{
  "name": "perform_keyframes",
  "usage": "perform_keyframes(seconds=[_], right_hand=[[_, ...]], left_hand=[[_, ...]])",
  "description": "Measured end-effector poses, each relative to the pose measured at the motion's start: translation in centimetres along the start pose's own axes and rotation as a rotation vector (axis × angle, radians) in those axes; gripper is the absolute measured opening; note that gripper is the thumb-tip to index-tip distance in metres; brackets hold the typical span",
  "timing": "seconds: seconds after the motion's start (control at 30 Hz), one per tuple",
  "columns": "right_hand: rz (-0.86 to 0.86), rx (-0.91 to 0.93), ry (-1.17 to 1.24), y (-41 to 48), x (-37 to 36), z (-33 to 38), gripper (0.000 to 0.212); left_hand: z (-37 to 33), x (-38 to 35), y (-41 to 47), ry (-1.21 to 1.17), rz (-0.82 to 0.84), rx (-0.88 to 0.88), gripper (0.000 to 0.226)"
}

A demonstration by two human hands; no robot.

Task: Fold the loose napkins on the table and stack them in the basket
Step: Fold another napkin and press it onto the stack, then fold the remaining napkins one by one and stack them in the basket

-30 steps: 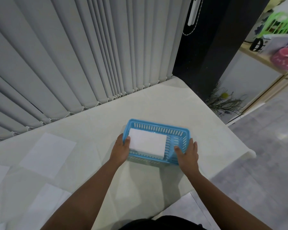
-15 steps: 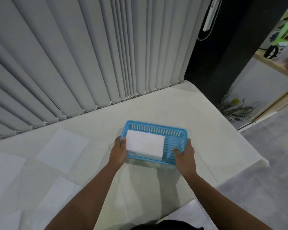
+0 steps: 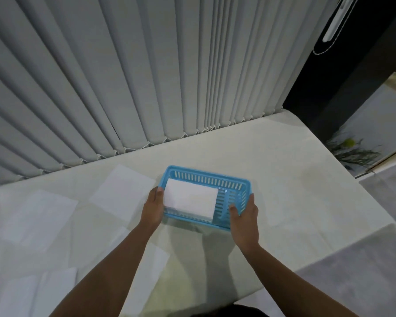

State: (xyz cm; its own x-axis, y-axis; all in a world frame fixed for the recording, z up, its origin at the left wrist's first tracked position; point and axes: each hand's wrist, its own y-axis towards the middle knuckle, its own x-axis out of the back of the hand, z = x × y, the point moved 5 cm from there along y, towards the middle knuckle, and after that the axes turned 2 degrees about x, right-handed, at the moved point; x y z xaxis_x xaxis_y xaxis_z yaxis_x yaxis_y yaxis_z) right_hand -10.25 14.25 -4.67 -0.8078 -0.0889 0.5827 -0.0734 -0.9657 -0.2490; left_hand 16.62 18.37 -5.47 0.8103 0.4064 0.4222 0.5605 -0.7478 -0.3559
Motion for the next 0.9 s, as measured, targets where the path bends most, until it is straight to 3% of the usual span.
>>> perform_keyframes(seconds=[0.23,0.4,0.53,0.63,0.77,0.9], right_hand=[[-0.058,-0.019,-0.029,-2.3,-1.9,-0.6,0.075],[-0.112,0.014,-0.189,-3.1,-1.7,-0.3,0.072],[-0.178,0.212,-0.445,-4.1,-2.1,1.9,0.073],[-0.168,0.386,-0.495,-4.9,-3.6,4.9,0.072],[-0.110,0.616,-0.565,-6.9,-6.9,8.6,0.058],[0.054,0.780,-0.659,-8.6,-11.8,10.6,0.052]], left_hand=[[1.6,1.6,0.3,0.039,0.092,0.004,0.046],[1.9,2.2,0.4,0.011,0.169,-0.012,0.047],[1.6,3.0,-0.2,0.070,0.090,-0.071,0.049],[1.8,4.1,-0.8,0.054,0.007,-0.080,0.040],[3.4,6.7,-1.8,0.132,-0.085,-0.100,0.037],[6.5,10.0,-3.2,0.164,-0.128,-0.058,0.033]])
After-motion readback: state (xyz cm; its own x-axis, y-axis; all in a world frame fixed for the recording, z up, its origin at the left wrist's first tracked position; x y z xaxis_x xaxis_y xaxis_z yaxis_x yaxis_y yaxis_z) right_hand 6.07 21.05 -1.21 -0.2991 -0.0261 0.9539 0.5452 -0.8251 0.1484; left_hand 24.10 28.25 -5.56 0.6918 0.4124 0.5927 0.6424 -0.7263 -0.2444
